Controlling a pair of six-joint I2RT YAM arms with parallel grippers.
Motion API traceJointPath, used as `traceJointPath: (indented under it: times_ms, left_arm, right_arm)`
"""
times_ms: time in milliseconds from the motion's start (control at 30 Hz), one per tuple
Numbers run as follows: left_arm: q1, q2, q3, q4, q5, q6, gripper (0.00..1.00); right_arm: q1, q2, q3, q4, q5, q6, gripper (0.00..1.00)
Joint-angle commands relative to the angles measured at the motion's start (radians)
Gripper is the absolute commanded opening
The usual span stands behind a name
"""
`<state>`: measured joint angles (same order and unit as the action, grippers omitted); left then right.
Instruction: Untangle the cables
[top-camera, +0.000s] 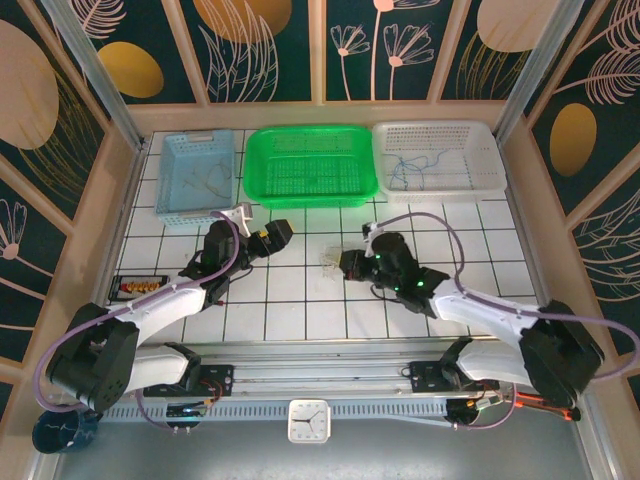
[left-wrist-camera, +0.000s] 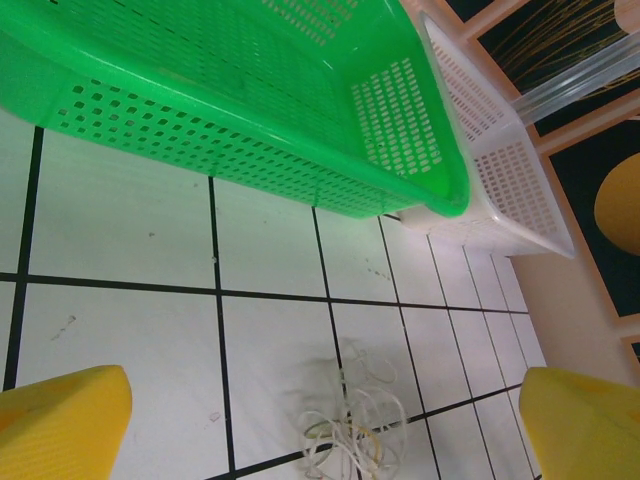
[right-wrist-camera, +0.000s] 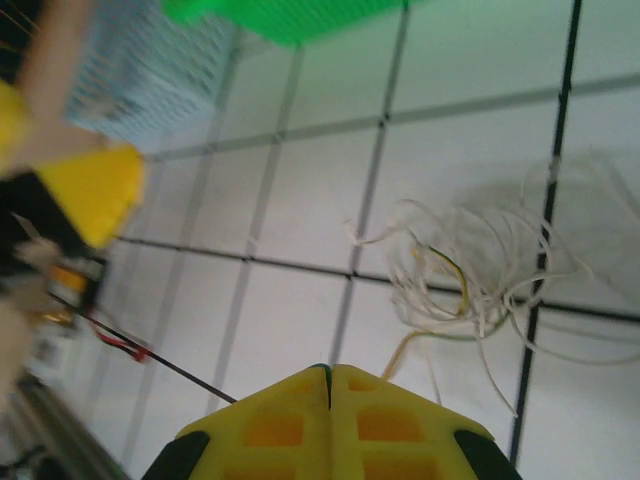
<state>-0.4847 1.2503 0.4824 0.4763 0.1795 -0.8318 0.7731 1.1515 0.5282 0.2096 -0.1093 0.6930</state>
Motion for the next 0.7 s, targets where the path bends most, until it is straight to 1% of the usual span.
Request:
traceJointPath:
  times_ms: [0, 67, 167, 333, 467, 667]
  left_arm:
    - [-0.005, 0.000, 0.014, 0.058, 0.030, -0.002, 0.99]
    - [-0.005, -0.005, 0.013, 0.061, 0.039, -0.003, 0.99]
    - [-0.004, -0.017, 0.013, 0.065, 0.067, -0.004, 0.99]
    - [-0.005, -0.041, 0.010, 0.113, 0.142, -0.017, 0.99]
    - [-0.008, -0.050, 0.010, 0.148, 0.187, -0.014, 0.99]
    - [-0.040, -0.030, 0.015, 0.202, 0.247, -0.004, 0.97]
  right_arm:
    - [-0.053, -0.076, -0.017, 0.089, -0.118, 0.049, 0.00]
    - [-0.075, -0.097, -0.025, 0.112, -0.151, 0.061, 0.00]
    - [-0.088, -0.109, -0.018, 0.128, -0.176, 0.032, 0.00]
    - [-0.101, -0.104, -0.005, 0.119, -0.182, -0.023, 0.00]
    - [-0.116, -0.106, -0.007, 0.141, -0.191, -0.024, 0.00]
    - [-0.118, -0.136, 0.013, 0.148, -0.197, -0.055, 0.00]
